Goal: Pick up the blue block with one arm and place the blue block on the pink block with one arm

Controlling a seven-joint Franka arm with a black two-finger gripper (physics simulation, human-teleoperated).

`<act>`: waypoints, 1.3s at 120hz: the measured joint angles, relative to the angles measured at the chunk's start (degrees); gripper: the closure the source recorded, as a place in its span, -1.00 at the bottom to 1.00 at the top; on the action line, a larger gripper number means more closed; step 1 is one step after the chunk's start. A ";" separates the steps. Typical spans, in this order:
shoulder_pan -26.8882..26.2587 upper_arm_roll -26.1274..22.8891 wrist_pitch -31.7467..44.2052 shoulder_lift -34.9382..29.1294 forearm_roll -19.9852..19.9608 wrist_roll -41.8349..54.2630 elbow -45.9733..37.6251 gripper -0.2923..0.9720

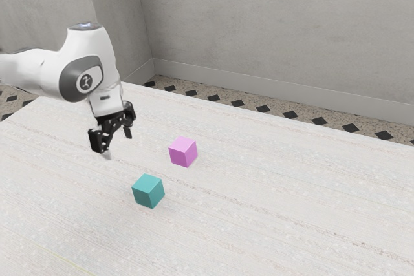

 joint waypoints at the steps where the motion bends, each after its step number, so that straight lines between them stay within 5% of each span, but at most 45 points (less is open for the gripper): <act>1: 0.04 0.00 0.35 0.31 -0.09 0.33 0.13 -0.54; 59: -0.57 -0.54 14.43 8.78 -3.35 10.71 -3.32 -0.54; 156: -1.20 -0.69 21.01 18.78 -7.62 13.80 -3.29 -0.43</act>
